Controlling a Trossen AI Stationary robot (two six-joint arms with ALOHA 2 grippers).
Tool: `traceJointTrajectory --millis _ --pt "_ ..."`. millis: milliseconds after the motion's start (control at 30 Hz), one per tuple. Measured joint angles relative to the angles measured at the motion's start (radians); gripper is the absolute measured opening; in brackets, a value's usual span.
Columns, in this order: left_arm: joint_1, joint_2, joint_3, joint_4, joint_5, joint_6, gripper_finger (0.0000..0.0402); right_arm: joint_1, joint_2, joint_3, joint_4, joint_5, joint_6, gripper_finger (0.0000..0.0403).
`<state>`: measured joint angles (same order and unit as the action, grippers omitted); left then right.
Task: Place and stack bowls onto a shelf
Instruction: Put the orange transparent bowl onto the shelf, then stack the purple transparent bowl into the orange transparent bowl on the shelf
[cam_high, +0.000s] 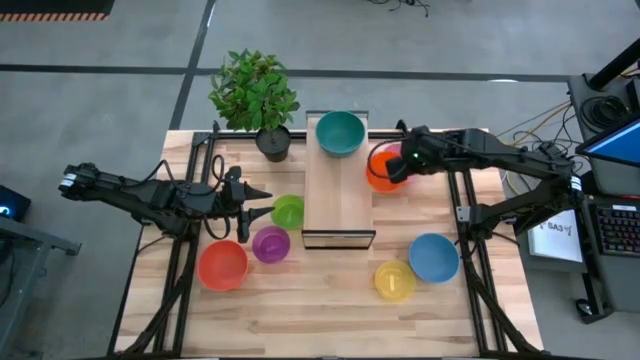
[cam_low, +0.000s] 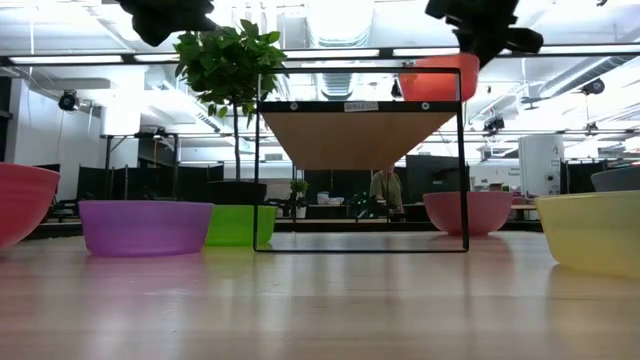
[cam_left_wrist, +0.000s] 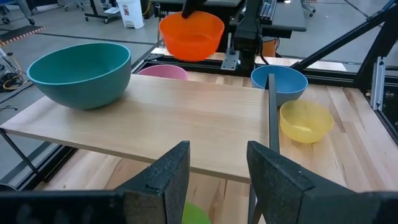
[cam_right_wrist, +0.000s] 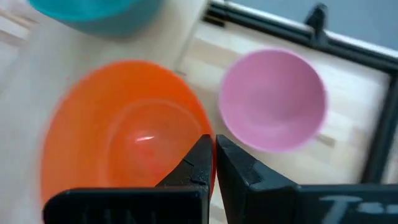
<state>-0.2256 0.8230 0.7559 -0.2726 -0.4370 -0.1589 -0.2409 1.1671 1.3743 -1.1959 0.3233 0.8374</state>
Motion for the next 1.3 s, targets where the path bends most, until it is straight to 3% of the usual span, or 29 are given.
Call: traceJointTrajectory --millis 300,533,667,867,1300 --pt "0.000 0.000 0.000 0.003 0.000 0.000 0.0144 0.001 0.088 -0.060 0.272 -0.049 -0.101 0.0008" --pt "0.000 0.000 0.000 0.003 0.000 0.000 0.0144 0.001 0.230 -0.071 0.463 -0.165 -0.187 0.0008" --pt "0.000 0.000 0.000 0.003 0.000 0.000 0.0144 0.000 0.282 -0.071 0.510 -0.239 -0.198 0.0009" --pt "0.000 0.000 0.000 0.003 0.000 0.000 0.0144 0.003 0.305 -0.068 0.511 -0.238 -0.215 0.0012" --pt "0.000 0.000 -0.006 0.003 0.000 0.000 0.0144 0.003 0.262 -0.072 0.494 -0.192 -0.236 0.0109"
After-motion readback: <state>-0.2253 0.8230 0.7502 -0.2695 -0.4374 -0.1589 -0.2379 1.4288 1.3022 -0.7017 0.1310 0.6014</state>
